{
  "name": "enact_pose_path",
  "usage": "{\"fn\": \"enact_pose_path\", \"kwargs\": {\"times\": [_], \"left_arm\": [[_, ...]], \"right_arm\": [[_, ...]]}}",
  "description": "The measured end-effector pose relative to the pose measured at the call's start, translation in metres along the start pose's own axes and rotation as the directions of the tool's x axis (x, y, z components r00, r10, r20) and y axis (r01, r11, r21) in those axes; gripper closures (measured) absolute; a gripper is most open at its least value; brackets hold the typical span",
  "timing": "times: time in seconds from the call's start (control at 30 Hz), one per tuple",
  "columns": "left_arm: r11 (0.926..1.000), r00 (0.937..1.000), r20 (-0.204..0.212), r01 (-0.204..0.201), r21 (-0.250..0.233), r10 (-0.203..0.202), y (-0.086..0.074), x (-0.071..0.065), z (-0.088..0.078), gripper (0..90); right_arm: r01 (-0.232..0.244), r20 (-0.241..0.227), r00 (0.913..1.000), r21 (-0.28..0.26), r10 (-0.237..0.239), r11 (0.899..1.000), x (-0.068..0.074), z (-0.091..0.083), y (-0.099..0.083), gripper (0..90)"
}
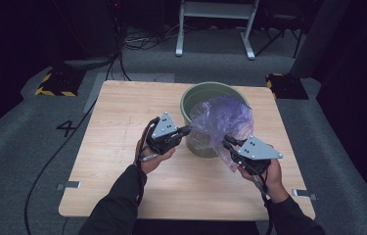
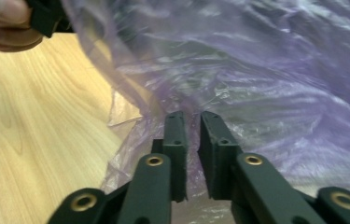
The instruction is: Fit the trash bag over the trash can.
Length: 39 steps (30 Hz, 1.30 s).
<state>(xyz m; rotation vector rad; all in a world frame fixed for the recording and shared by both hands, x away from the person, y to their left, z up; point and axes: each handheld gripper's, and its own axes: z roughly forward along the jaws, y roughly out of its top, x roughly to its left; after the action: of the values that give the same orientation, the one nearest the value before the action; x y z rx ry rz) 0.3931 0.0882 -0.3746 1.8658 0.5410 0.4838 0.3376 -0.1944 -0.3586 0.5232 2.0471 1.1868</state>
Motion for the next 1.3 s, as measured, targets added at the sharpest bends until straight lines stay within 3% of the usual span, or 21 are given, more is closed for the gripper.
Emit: {"fn": "enact_pose_path", "kwargs": {"times": [0.2, 0.43, 0.63, 0.77, 0.9, 0.97, 1.0, 1.07, 1.17, 1.3], "left_arm": [[0.9999, 0.9999, -0.003, 0.014, 0.008, -0.014, -0.002, 0.006, -0.002, 89.5], [0.9995, 0.9996, -0.02, 0.021, 0.023, -0.021, -0.005, 0.014, -0.001, 89.5], [0.9984, 0.9987, -0.036, 0.037, 0.043, -0.035, -0.009, 0.021, -0.001, 89.5], [0.9975, 0.9982, -0.042, 0.045, 0.054, -0.043, -0.012, 0.025, -0.002, 89.4], [0.9968, 0.9976, -0.053, 0.048, 0.064, -0.044, -0.015, 0.027, -0.004, 88.3], [0.9963, 0.9961, -0.069, 0.059, 0.063, -0.055, -0.016, 0.029, -0.006, 81.7], [0.9956, 0.9949, -0.077, 0.07, 0.062, -0.065, -0.016, 0.029, -0.008, 72.1], [0.9977, 0.9974, -0.042, 0.06, 0.031, -0.059, -0.016, 0.029, -0.015, 64.6], [0.9988, 0.9985, 0.024, 0.049, 0.006, -0.049, -0.012, 0.026, -0.025, 41.0], [0.9995, 0.9988, 0.048, 0.016, -0.028, -0.014, -0.005, 0.019, -0.035, 26.1]], "right_arm": [[-0.091, 0.035, 0.9951, -0.044, 0.092, 0.995, -0.023, -0.016, -0.005, 86.9], [-0.197, 0.09, 0.9755, -0.047, 0.201, 0.979, -0.055, -0.023, -0.016, 89.7], [-0.248, 0.138, 0.9587, -0.026, 0.249, 0.969, -0.08, -0.016, -0.025, 90.0], [-0.288, 0.143, 0.9472, -0.013, 0.287, 0.957, -0.093, -0.01, -0.029, 90.0], [-0.301, 0.165, 0.9403, -0.006, 0.298, 0.954, -0.103, -0.007, -0.03, 90.0], [-0.319, 0.159, 0.9354, -0.005, 0.316, 0.948, -0.108, -0.007, -0.032, 90.0], [-0.319, 0.159, 0.9357, 0.0, 0.315, 0.948, -0.11, -0.006, -0.032, 90.0], [-0.318, 0.154, 0.937, 0.004, 0.314, 0.948, -0.11, -0.007, -0.033, 90.0], [-0.305, 0.145, 0.9424, 0.005, 0.301, 0.952, -0.108, -0.009, -0.031, 90.0], [-0.296, 0.138, 0.9464, 0.006, 0.292, 0.955, -0.107, -0.01, -0.029, 90.0]]}}
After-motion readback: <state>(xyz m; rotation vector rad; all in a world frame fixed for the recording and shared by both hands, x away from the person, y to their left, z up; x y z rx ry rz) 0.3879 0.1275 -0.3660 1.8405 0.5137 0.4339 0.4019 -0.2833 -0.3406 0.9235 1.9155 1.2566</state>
